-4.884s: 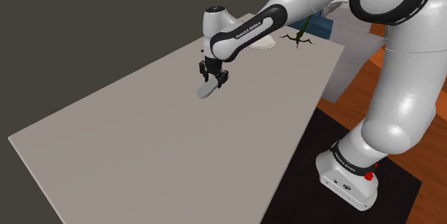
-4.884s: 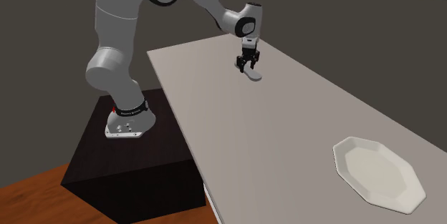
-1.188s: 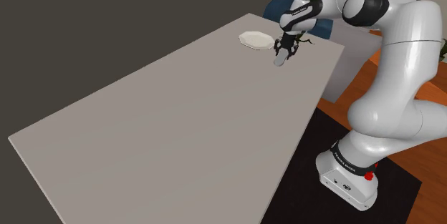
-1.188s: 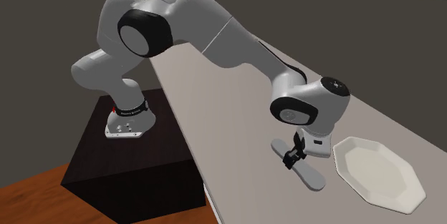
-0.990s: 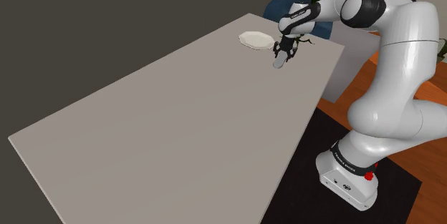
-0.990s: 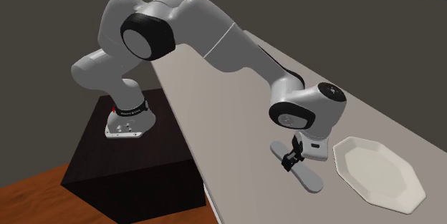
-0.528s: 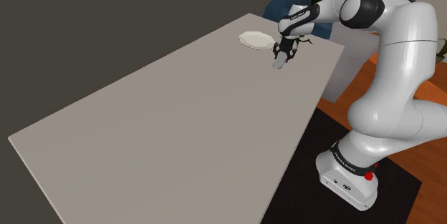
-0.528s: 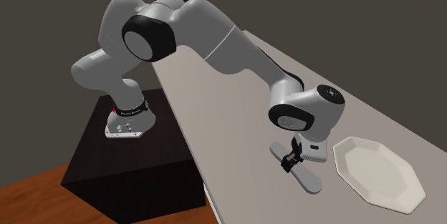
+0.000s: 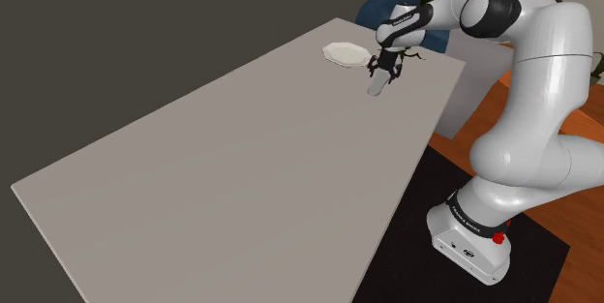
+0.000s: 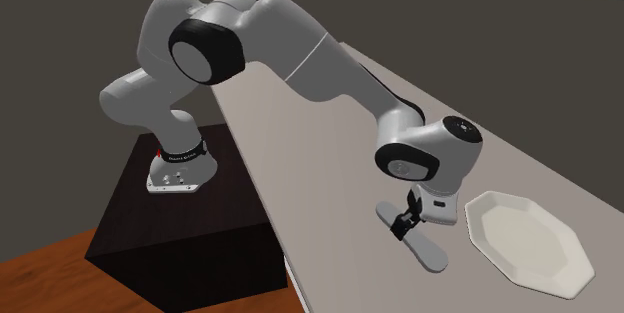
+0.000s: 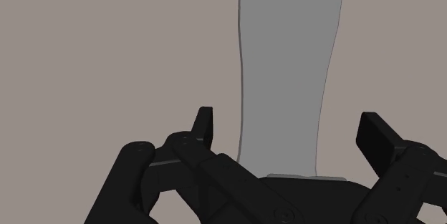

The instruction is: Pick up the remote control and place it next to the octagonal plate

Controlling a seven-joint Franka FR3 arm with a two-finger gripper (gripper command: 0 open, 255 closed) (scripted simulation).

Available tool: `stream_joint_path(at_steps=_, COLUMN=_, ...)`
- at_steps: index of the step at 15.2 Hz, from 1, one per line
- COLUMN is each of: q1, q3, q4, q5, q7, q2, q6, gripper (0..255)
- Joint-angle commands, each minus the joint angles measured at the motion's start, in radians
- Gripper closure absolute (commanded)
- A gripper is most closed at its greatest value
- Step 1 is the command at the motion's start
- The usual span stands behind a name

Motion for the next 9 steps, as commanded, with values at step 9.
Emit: stream_joint_path(at_steps=9, q1=-0.005, q3=0.008, q4=0.007, q5=0.010, q7=-0.007, q2=-0.068, q6=-0.074, gripper=0)
